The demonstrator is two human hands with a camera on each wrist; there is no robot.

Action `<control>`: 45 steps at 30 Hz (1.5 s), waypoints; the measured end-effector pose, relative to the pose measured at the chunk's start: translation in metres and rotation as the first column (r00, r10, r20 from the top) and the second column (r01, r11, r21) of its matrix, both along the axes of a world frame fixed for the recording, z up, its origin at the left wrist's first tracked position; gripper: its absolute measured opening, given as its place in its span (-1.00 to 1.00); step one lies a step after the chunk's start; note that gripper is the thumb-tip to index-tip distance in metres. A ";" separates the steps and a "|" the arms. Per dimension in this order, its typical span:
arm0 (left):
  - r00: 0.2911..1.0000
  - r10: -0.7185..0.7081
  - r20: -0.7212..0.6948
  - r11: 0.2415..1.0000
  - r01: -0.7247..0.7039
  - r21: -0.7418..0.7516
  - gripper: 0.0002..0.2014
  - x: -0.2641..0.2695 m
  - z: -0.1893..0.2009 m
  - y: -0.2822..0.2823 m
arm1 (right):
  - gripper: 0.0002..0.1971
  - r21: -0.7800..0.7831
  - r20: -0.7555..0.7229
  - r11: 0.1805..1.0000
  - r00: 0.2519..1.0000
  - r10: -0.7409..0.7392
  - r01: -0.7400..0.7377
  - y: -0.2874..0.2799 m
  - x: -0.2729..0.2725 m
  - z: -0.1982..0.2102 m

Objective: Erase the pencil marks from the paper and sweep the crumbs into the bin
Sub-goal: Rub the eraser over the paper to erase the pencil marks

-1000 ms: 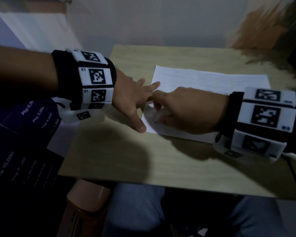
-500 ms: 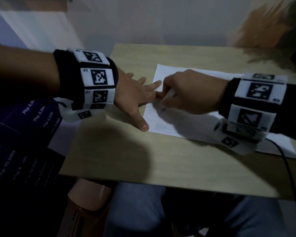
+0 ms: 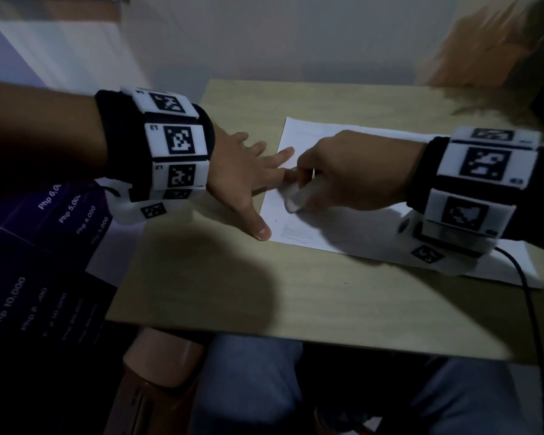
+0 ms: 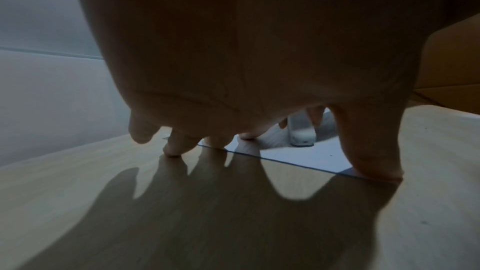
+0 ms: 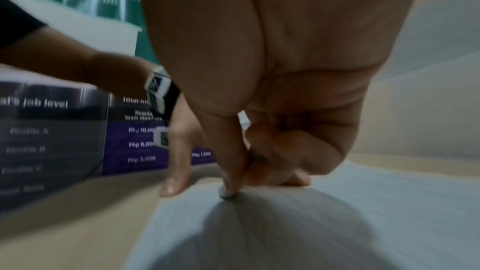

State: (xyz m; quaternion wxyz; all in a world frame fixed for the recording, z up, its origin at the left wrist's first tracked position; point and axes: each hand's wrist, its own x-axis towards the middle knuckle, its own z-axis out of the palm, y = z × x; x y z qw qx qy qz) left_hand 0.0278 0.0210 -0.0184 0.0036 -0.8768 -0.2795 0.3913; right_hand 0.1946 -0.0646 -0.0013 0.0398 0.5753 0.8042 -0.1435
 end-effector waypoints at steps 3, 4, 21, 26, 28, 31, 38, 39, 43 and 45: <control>1.000 -0.005 0.016 1.000 0.005 0.001 0.12 0.000 0.000 -0.001 | -0.80 0.017 -0.057 0.998 0.997 0.061 -0.060 -0.008 -0.008 -0.005; 1.000 -0.012 0.020 1.000 0.012 -0.001 0.11 -0.001 0.000 -0.001 | -0.81 0.005 -0.083 0.996 0.993 0.087 -0.087 -0.011 -0.011 -0.006; 0.999 -0.046 -0.004 0.998 0.046 0.032 0.10 0.002 0.002 -0.004 | -0.66 0.111 -0.044 0.993 0.999 0.032 -0.027 -0.001 -0.016 -0.013; 0.999 -0.042 -0.001 0.999 0.042 0.016 0.08 0.002 0.001 -0.003 | -0.72 0.021 -0.061 0.999 0.997 0.050 -0.049 -0.002 -0.010 -0.006; 0.999 -0.046 -0.012 0.998 0.046 0.038 0.14 0.003 0.001 -0.003 | -0.68 0.093 -0.022 0.996 1.000 0.004 -0.002 0.003 -0.005 -0.008; 0.999 -0.032 0.004 0.999 0.032 0.011 0.15 0.001 0.002 -0.002 | -0.76 0.104 0.001 0.990 0.995 0.095 -0.095 -0.012 -0.011 -0.012; 1.000 -0.019 -0.013 1.000 0.019 0.017 0.15 0.002 0.003 -0.003 | -0.69 0.105 0.033 0.994 0.999 0.008 -0.012 -0.009 -0.004 -0.005; 1.000 -0.014 -0.013 1.000 0.014 0.015 0.16 0.002 0.003 -0.003 | -0.70 0.137 0.055 0.990 0.998 0.022 -0.029 -0.015 -0.006 -0.007; 1.000 0.005 -0.004 1.000 -0.005 0.000 0.17 0.002 0.003 -0.004 | -0.72 0.012 0.012 0.994 0.994 0.105 -0.105 -0.031 -0.013 -0.004; 1.000 -0.004 -0.006 1.000 0.004 0.003 0.16 0.003 0.003 -0.003 | -0.72 0.033 0.018 0.998 0.998 0.054 -0.054 -0.019 -0.007 -0.001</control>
